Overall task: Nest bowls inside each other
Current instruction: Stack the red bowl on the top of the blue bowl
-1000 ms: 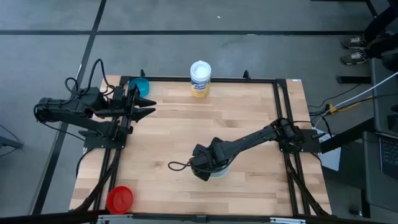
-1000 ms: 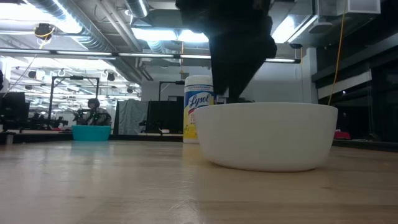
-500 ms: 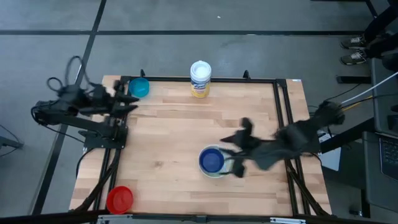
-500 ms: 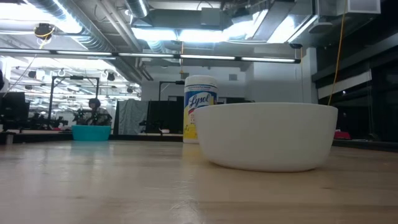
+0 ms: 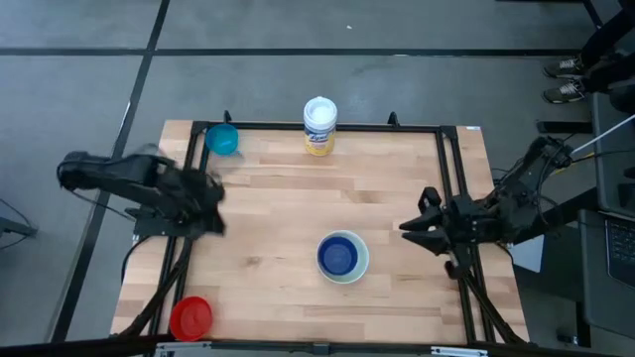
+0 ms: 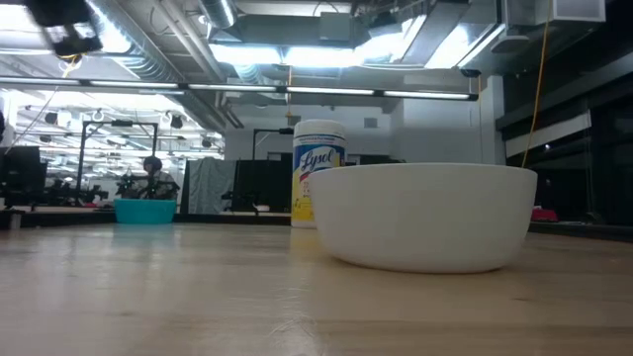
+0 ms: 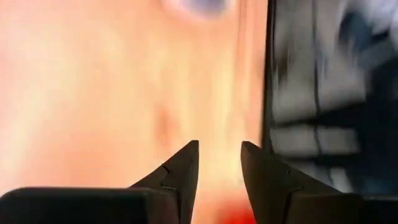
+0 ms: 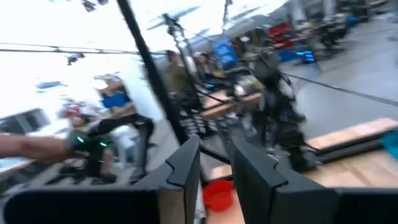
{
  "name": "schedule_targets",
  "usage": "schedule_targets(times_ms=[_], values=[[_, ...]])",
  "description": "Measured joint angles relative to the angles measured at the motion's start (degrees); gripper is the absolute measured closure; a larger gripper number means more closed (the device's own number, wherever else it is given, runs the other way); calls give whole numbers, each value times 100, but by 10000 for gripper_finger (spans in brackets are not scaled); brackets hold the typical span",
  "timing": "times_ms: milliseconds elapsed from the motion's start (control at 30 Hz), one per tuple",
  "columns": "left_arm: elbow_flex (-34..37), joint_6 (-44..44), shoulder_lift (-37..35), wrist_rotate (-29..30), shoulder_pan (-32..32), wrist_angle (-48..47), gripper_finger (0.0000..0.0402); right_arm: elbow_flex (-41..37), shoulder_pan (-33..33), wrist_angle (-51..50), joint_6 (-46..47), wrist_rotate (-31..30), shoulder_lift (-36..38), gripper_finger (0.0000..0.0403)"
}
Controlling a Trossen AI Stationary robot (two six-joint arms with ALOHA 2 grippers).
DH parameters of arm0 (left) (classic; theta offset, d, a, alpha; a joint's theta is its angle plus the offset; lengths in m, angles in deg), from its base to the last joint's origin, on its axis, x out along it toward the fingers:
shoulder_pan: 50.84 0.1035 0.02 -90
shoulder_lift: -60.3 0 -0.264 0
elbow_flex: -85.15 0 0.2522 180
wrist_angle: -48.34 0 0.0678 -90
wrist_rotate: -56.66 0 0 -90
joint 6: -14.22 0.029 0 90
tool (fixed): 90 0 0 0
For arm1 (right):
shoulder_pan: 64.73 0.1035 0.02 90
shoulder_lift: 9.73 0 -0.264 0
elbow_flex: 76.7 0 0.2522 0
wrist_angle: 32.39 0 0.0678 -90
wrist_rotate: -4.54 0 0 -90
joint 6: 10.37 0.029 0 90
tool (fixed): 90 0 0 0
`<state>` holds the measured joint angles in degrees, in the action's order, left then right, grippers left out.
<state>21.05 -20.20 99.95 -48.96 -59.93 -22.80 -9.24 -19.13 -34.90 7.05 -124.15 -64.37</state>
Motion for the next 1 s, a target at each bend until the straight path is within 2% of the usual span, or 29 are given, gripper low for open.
schedule_targets(times_ms=[67,167,233,367,500,600,767,1000], values=[[-296,-98,680,-370,-424,-562,286,-129,5,70,0,197,143,312],[-834,-169,1460,-537,-1229,-1673,286,-163,5,30,-11,365,214,305],[-1114,-388,1783,-512,-1780,-2062,286,-169,5,25,-11,485,227,298],[-1201,-1595,2030,40,-3049,-1430,286,-169,60,29,-13,659,243,280],[-918,-3014,2408,788,-4342,-567,286,-169,190,26,-12,667,303,257],[-737,-3787,2856,1157,-5063,98,286,-169,353,85,7,679,411,237],[-637,-4358,3732,1411,-5578,620,286,-169,585,231,1,676,586,206],[-637,-4150,4602,1552,-5557,711,286,-167,680,407,-3,659,659,175]])
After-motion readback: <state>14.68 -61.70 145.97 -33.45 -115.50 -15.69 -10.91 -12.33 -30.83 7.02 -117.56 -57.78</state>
